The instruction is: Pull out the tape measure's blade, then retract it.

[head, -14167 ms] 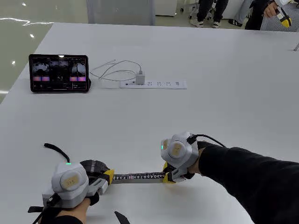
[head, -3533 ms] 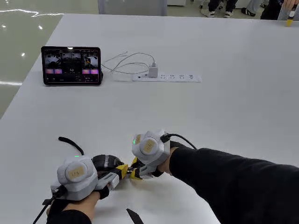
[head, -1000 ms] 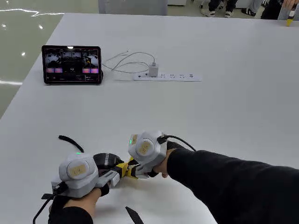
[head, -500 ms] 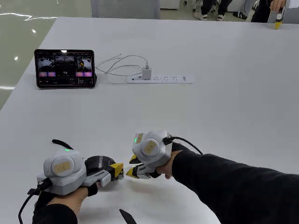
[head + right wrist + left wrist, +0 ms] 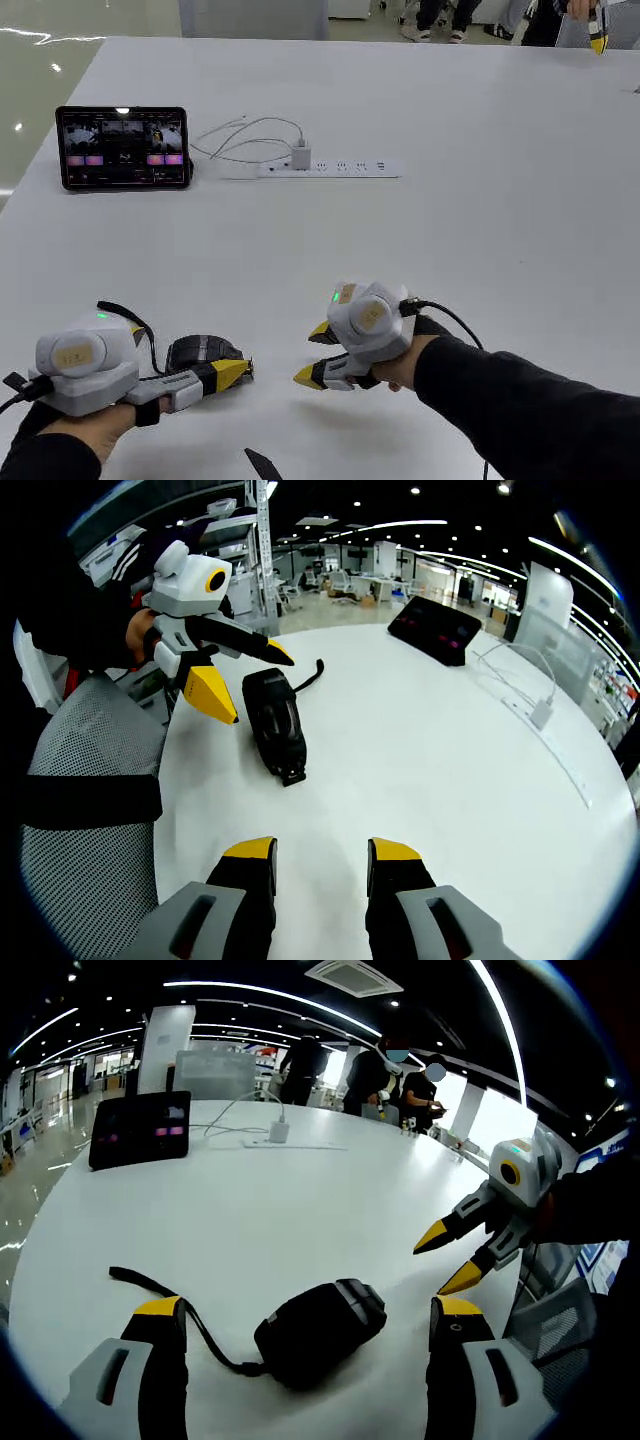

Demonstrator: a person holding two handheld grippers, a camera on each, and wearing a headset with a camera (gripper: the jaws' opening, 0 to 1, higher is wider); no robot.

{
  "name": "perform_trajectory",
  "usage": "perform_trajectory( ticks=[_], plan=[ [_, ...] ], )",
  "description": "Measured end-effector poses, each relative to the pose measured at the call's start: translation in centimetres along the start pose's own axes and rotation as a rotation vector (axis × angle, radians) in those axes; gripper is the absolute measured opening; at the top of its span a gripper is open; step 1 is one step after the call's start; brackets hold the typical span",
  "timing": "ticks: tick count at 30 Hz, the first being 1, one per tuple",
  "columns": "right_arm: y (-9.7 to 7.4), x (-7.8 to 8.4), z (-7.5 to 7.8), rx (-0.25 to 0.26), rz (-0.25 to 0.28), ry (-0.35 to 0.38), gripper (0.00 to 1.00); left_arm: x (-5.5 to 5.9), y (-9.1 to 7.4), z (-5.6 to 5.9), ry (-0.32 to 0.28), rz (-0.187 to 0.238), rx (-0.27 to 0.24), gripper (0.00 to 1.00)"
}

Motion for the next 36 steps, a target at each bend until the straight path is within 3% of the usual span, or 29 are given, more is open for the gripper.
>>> perform_trajectory(
  ticks=[2, 6, 9, 13, 16, 19, 25, 36],
  plan=[
    [-0.7, 0.3, 0.1, 0.013, 0.002, 0.003, 0.33, 0.1, -0.4, 0.0, 0.027, -0.025, 0.025, 0.99],
    [-2.2, 0.3, 0.0, 0.029, 0.044, 0.007, 0.34, 0.1, -1.1, -0.2, 0.095, -0.031, 0.122, 0.99],
    [-3.2, 0.4, -0.2, 0.041, 0.055, 0.015, 0.37, 0.2, -1.9, -0.7, 0.079, -0.07, 0.137, 0.99],
    [-4.1, 1.0, -0.6, 0.057, 0.064, 0.021, 0.41, 0.3, -2.8, -1.3, 0.095, -0.073, 0.13, 0.99],
    [-4.8, 2.1, -1.1, 0.059, 0.068, 0.025, 0.45, 0.6, -3.5, -2.1, 0.147, -0.105, 0.103, 0.94],
    [-5.5, 2.9, -1.7, 0.046, 0.107, 0.057, 0.49, 0.7, -4.0, -2.3, 0.147, -0.112, 0.116, 0.99],
    [-7.3, 5.2, -1.9, 0.079, 0.09, 0.106, 0.56, 0.7, -5.1, -2.9, 0.187, -0.117, 0.118, 0.99],
    [-11.6, 10.1, -2.3, 0.172, 0.031, 0.216, 0.72, 0.9, -7.2, -4.5, 0.183, -0.14, 0.079, 0.99]
  ],
)
Point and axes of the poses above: the centre of the closed fingertips' face, and the gripper's own axes: y roughly forward along the fingers, z roughly to its right, x roughly out of its underside, the point moved 6 cm from there along -y, roughly backward along the fingers, and after that the axes turned 15 degrees about -y, right-handed, at the moved point
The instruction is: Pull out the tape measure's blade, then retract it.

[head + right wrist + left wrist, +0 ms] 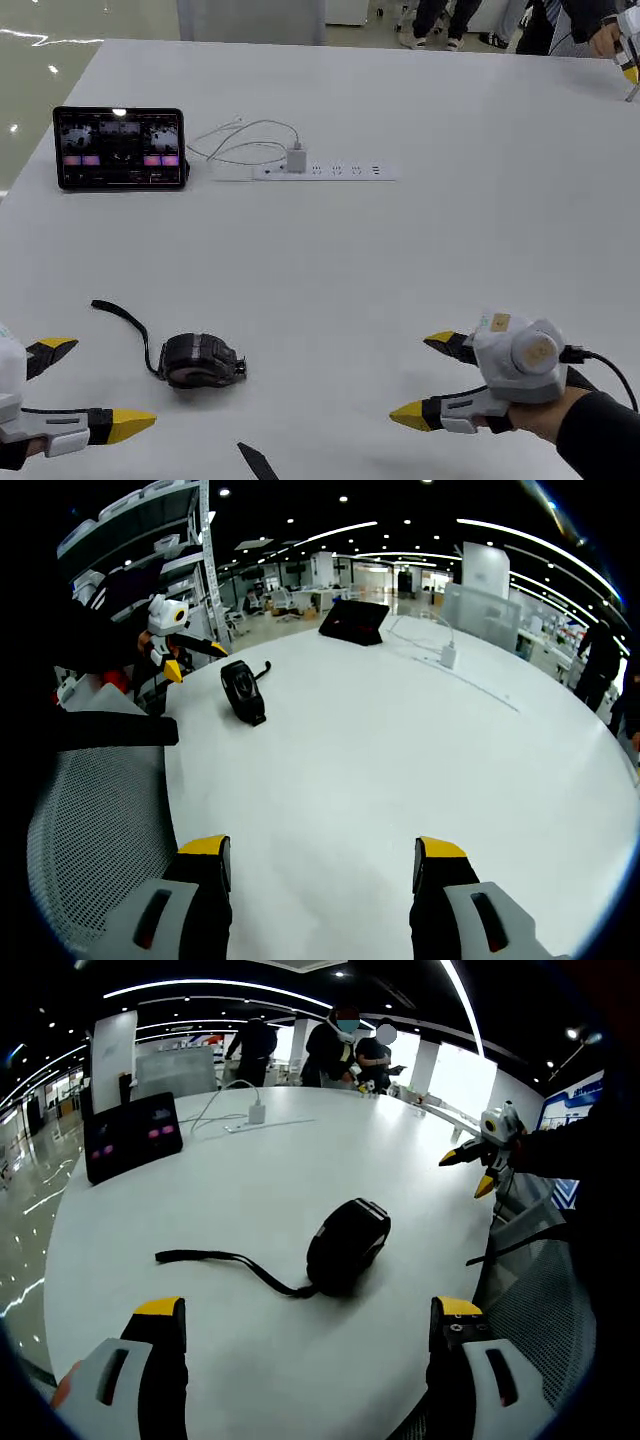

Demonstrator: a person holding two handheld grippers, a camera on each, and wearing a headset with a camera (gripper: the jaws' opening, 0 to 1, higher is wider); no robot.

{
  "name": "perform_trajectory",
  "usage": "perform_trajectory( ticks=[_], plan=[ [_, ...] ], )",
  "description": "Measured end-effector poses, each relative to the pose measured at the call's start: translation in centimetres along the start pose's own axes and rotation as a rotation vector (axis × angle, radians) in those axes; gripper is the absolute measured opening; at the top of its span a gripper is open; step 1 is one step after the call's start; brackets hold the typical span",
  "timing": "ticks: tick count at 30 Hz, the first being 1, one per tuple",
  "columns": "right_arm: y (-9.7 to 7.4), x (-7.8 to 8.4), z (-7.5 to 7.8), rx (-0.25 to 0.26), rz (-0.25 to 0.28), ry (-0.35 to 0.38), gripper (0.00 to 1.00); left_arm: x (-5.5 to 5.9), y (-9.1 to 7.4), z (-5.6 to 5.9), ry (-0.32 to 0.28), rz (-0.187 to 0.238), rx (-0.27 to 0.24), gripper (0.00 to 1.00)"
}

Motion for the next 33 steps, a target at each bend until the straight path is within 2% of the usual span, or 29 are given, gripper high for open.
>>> perform_trajectory(
  ticks=[6, 12, 17, 20, 22, 30, 33],
  plan=[
    [-2.2, 2.5, 0.3, 0.048, -0.033, 0.019, 0.79, 0.3, -0.9, -0.5, -0.011, -0.007, -0.015, 0.99],
    [-4.3, 4.0, 0.6, 0.073, -0.04, 0.031, 0.83, 0.3, -1.5, -1.0, -0.009, -0.006, -0.03, 0.99],
    [-5.9, 4.1, 1.0, 0.102, -0.017, 0.049, 0.89, 0.0, -2.0, -1.3, -0.016, 0.003, -0.034, 0.99],
    [-6.4, 4.3, 1.1, 0.096, -0.007, 0.069, 0.99, -0.1, -2.1, -1.2, -0.013, -0.004, -0.029, 0.99],
    [-6.5, 4.4, 1.0, 0.083, -0.012, 0.075, 0.99, 0.0, -2.1, -1.3, -0.006, -0.01, -0.03, 0.99],
    [-6.7, 4.2, 1.5, 0.092, -0.022, 0.067, 0.99, 0.1, -2.2, -1.5, -0.013, -0.016, -0.025, 0.99],
    [-6.6, 4.1, 1.4, 0.074, -0.025, 0.053, 0.99, 0.1, -2.2, -1.5, -0.014, -0.017, -0.028, 0.99]
  ],
)
Point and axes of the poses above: the centre of the closed fingertips' face, and the gripper's own axes: y roughly forward along the fingers, z roughly to its right, x roughly out of its underside, the point moved 6 cm from there along -y, roughly backward along the fingers, and after that the axes turned 15 degrees about -y, right-handed, at the moved point
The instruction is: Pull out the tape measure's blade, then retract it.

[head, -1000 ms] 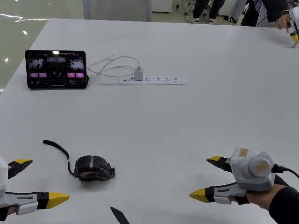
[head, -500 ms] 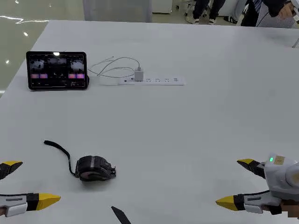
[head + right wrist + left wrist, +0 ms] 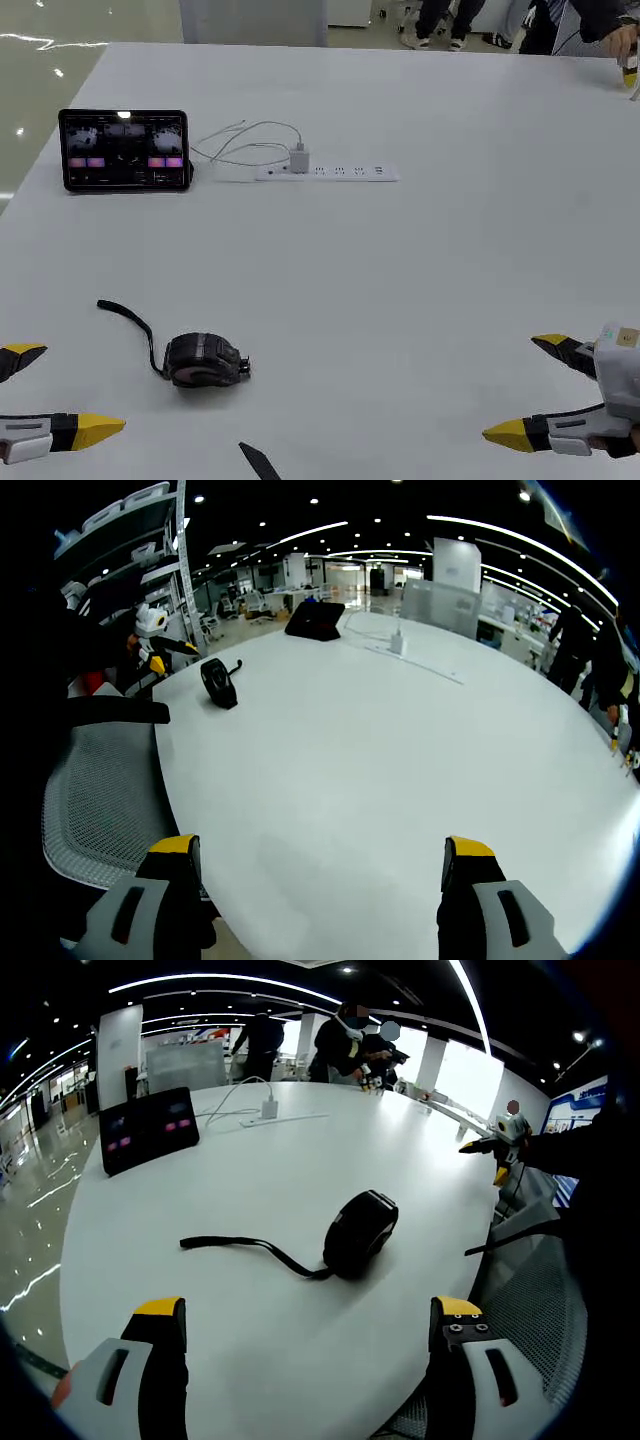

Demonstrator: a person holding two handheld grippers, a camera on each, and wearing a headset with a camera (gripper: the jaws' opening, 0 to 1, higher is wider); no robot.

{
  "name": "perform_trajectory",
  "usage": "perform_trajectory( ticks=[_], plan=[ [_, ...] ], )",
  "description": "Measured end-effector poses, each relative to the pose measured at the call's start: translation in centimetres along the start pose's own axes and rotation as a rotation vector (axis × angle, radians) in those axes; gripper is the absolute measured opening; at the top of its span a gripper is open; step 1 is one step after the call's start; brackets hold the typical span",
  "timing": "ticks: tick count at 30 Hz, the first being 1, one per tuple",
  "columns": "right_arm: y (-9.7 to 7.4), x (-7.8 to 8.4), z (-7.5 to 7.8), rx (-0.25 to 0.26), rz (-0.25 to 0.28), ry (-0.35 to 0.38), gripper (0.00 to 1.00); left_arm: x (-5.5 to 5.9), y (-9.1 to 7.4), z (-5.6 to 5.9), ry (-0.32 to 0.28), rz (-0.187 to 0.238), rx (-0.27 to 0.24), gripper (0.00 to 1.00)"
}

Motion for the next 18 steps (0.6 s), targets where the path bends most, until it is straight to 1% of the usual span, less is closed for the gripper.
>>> perform_trajectory(
  ticks=[2, 6, 10, 18],
  plan=[
    [0.0, -0.14, -0.04, -0.007, -0.003, -0.017, 0.99, 0.02, 0.0, 0.03, -0.003, -0.002, 0.002, 0.99],
    [0.16, -0.14, 0.26, -0.012, -0.004, -0.018, 0.99, 0.0, -0.04, 0.06, -0.002, -0.004, 0.002, 0.98],
    [0.14, -0.26, 0.39, -0.009, 0.0, -0.023, 0.99, -0.04, -0.07, -0.06, 0.003, -0.007, 0.0, 0.99],
    [-0.01, 0.22, 0.69, -0.013, -0.009, -0.02, 0.99, -0.29, -0.3, -0.37, 0.004, -0.004, -0.009, 0.99]
  ],
)
Point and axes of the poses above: the centre of the closed fingertips' face, and the gripper's own axes: y roughly forward along the fingers, z roughly to its right, x roughly out of its underside, the point moved 6 cm from there along -y, roughly backward along the fingers, and after that the axes turned 15 degrees about -y, right-handed, at the moved point
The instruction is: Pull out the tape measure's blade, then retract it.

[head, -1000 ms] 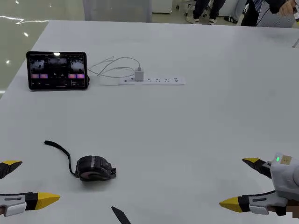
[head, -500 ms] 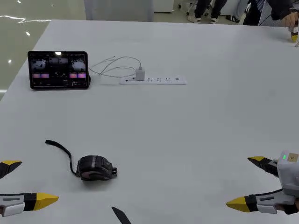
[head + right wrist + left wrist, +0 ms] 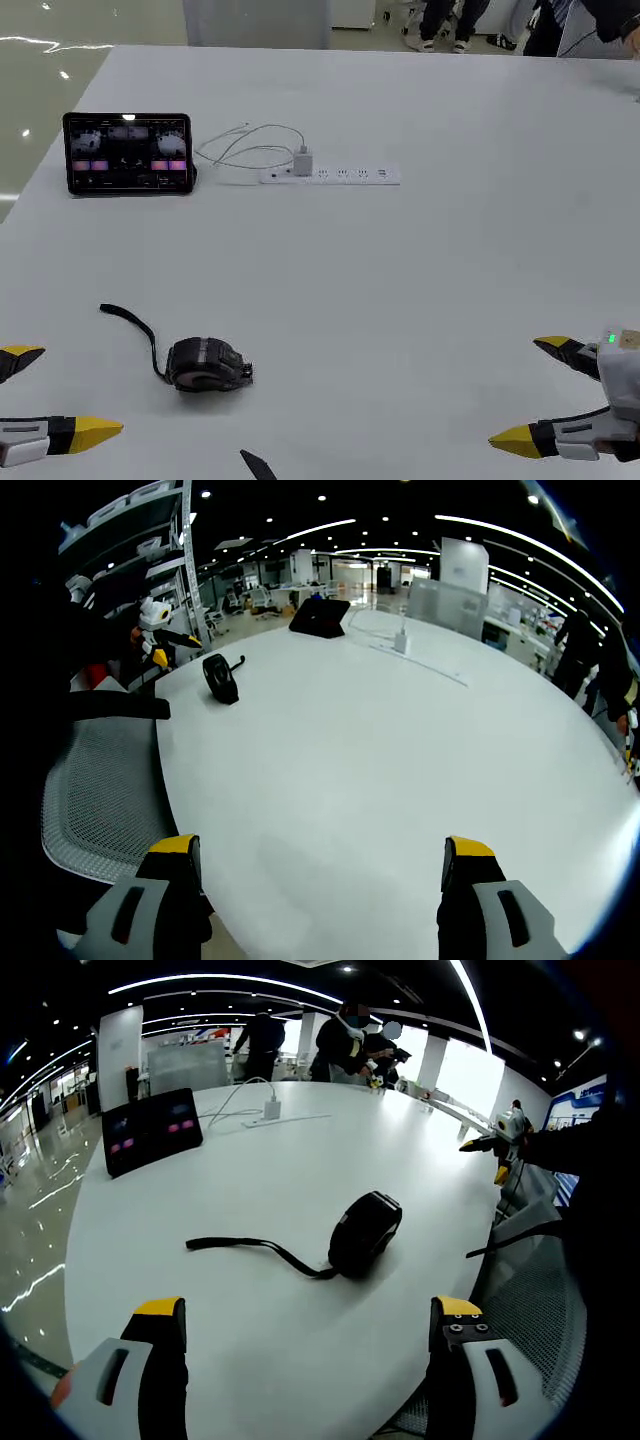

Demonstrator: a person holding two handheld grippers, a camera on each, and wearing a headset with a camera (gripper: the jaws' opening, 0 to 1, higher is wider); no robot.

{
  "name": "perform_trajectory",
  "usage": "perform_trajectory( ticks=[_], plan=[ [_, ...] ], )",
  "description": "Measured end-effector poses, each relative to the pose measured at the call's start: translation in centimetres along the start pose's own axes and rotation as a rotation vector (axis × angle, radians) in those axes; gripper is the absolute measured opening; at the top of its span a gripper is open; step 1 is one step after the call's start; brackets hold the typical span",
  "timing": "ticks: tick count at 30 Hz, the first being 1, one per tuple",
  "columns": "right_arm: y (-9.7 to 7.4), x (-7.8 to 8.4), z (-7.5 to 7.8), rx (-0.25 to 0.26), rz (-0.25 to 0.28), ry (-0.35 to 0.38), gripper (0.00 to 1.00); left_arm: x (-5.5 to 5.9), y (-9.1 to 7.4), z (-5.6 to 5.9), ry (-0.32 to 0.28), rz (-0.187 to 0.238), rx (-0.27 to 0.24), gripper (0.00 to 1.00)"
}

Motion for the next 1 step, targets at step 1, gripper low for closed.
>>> perform_trajectory(
  ticks=[1],
  plan=[
    [-0.04, 0.02, 0.04, 0.001, 0.0, -0.001, 0.99, 0.02, -0.03, -0.02, -0.005, -0.005, 0.003, 0.99]
  ],
)
Point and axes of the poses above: the centre of the closed fingertips' face, and the gripper's own axes: y roughly forward along the fingers, z roughly to its right, x roughly out of its underside, the point moved 6 cm from there along -y, roughly backward along the fingers, and after that the axes turned 15 degrees about -y, right-handed, at the moved point
